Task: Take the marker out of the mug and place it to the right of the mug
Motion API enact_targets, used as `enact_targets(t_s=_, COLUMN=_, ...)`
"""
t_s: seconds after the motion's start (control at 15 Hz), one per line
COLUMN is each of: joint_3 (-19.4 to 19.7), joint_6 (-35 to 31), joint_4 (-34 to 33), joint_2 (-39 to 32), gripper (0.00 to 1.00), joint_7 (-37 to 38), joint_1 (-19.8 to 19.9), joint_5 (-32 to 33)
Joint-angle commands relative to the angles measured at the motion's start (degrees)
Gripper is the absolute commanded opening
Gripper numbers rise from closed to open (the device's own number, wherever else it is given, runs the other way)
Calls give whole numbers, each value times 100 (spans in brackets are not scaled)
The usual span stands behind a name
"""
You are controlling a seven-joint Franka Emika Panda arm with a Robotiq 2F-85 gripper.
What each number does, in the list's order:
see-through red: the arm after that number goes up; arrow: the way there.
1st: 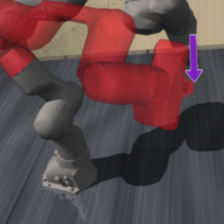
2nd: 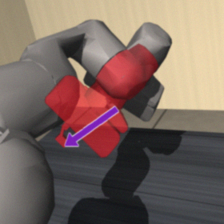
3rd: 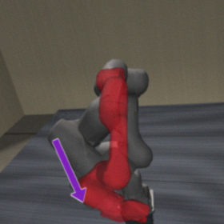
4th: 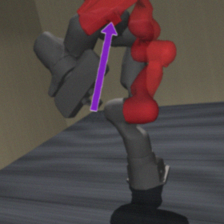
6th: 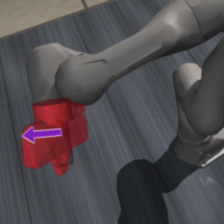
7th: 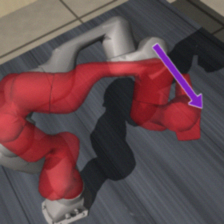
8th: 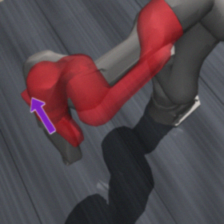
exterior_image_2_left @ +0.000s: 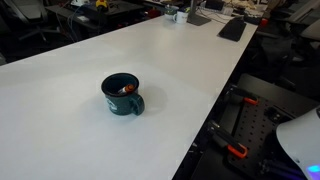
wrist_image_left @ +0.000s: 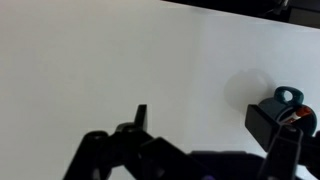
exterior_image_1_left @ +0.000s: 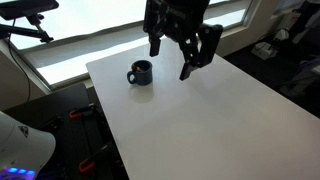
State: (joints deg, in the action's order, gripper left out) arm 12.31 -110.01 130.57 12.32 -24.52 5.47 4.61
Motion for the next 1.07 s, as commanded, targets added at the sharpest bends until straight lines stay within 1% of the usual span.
enact_targets(t_s=0.0, joint_3=-235, joint_6=-197, joint_4=45, joint_2=-142, gripper=100, joint_7=118, joint_1=-107, joint_5=-208)
enact_targets(t_s=0.2, joint_3=-449, joint_6=-251, joint_4=-40, joint_2=-204, gripper=100, joint_7=211, joint_1=-229, joint_5=-460)
enact_targets(t_s=0.67, joint_3=-949, joint_6=-156, joint_4=-329, joint_2=73, gripper=100, joint_7=531, joint_1=-648, joint_5=-1280)
enact_targets(t_s=1.0, joint_3=-1184, joint_6=26, joint_4=-451, joint_2=31, gripper=100, joint_7=791, joint_1=-873, joint_5=-1446)
